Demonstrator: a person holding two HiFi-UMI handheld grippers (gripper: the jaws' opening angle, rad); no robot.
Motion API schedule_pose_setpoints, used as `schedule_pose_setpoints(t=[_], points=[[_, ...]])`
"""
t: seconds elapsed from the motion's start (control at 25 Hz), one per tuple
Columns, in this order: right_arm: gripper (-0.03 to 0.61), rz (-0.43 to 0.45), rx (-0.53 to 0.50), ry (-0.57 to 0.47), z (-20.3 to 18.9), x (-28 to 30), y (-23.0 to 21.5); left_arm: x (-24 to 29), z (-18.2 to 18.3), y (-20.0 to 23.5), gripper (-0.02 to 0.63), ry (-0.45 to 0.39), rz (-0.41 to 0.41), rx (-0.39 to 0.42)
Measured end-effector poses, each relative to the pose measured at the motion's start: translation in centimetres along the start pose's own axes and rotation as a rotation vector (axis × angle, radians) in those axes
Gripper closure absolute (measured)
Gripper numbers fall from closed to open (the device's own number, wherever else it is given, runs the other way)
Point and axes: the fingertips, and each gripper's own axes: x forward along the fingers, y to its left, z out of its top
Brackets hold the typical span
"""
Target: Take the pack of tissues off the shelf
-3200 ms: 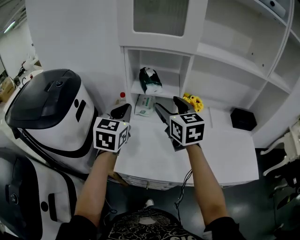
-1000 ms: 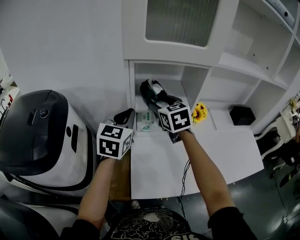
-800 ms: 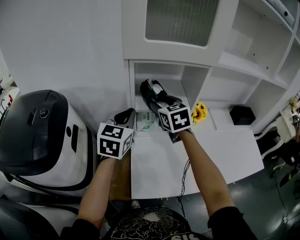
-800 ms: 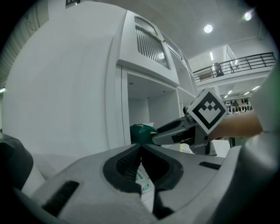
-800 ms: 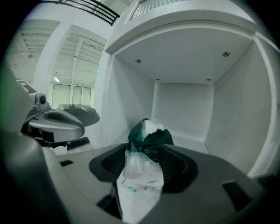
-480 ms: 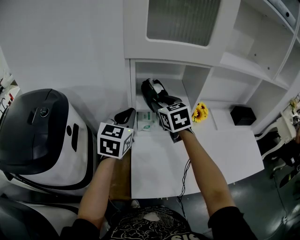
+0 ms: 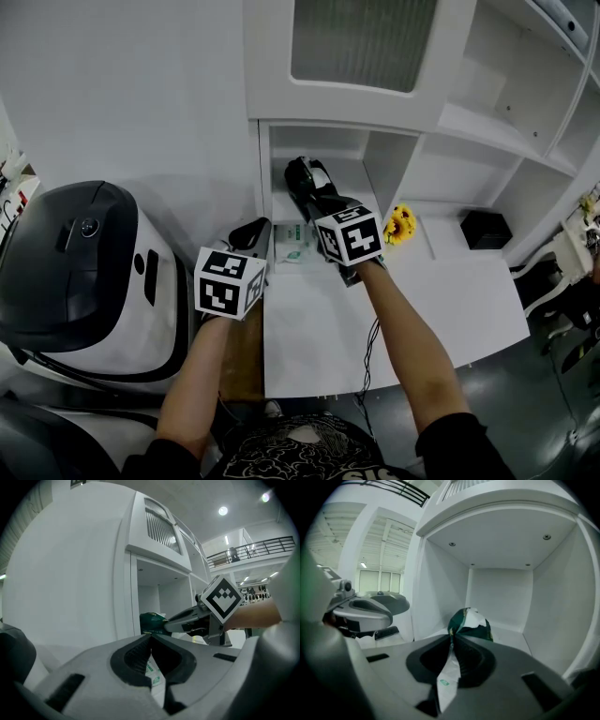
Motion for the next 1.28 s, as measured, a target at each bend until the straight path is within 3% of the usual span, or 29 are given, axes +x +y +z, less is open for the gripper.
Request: schedule_pose_setpoints(t=[0.32, 1.28], points=[[0.568, -0.038, -0.042, -0.029, 0.4, -0.9, 0.0, -0.1, 0.1, -0.4, 0.604, -0.004, -0.016, 0.002], [0.574, -0.205, 0.011, -0.166, 1.9, -9.5, -2.0, 0.5, 1.6, -5.9, 0.604, -0.033, -0.169, 0.047]])
